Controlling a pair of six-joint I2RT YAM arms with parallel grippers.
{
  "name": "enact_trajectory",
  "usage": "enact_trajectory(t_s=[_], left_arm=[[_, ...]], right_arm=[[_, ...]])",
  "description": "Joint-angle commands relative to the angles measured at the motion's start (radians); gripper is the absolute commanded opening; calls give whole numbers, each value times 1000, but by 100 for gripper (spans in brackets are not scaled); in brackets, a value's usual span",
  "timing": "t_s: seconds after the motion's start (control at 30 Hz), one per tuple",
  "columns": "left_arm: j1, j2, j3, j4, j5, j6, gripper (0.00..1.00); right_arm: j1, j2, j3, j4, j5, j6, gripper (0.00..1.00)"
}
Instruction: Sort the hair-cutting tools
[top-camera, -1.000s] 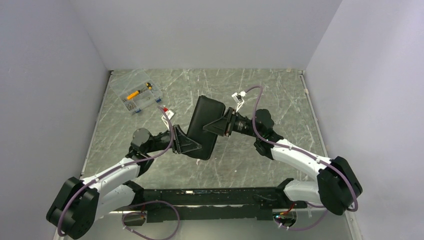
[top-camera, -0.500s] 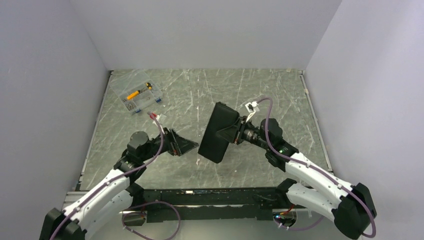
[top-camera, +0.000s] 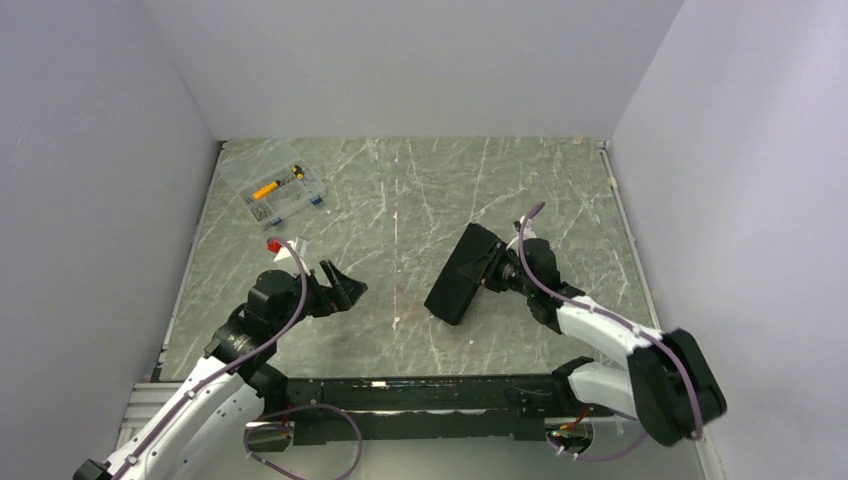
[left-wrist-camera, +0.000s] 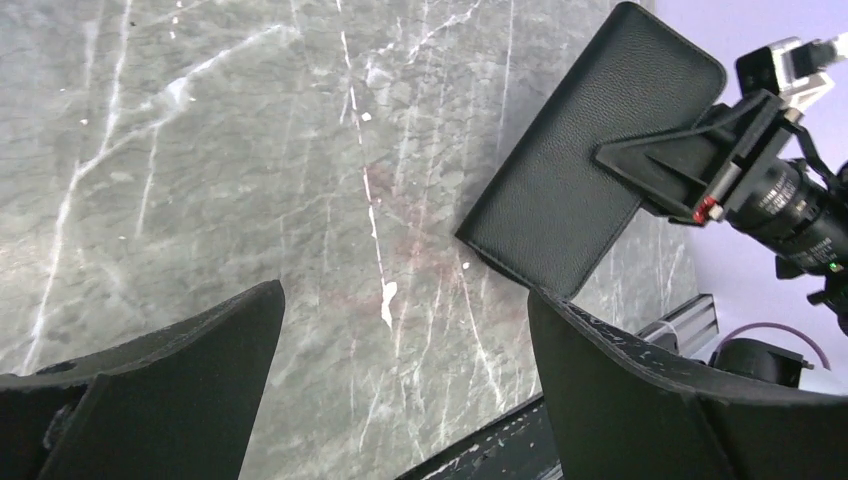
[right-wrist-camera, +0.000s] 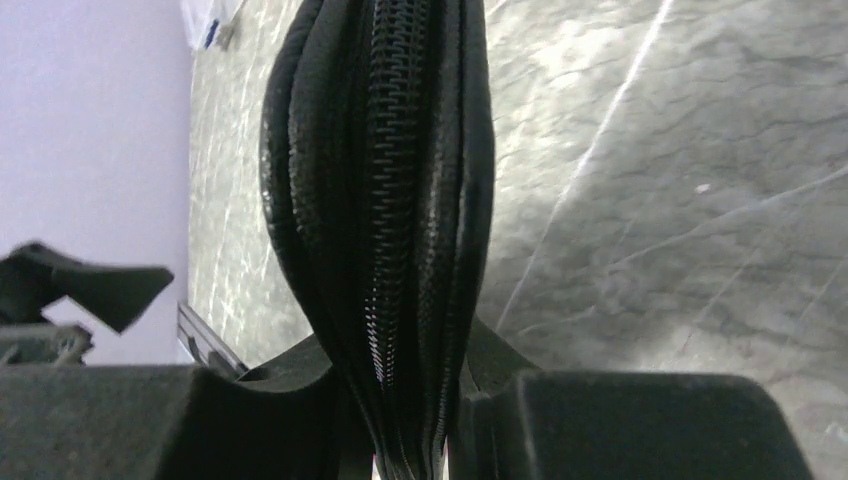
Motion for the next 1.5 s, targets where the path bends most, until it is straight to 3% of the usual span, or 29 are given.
enact_trajectory(t_s=[0.0,0.17,0.43,0.9,1.13,1.47], left_arm=[[-7,-51,12,-41,-50,12,96],[-7,-73,6,-50,-53,39,97],[-7,-91,-2,-53,-51,40,97],[-8,-44,-30,-17,-29,32,96],[-8,-22,-25,-14,-30,36,96],[-8,-30,-25,-24,-34,38,96]], right_arm=[[-89,136,70,298,-142,118,0],[-141,322,122,466,-198,226,0],[-151,553,196,572,-177,308,0],[-147,587,221,318,-82,162,0],[-148,584,228,258,-90,145,30],[-148,548,207,236,-82,127,36]])
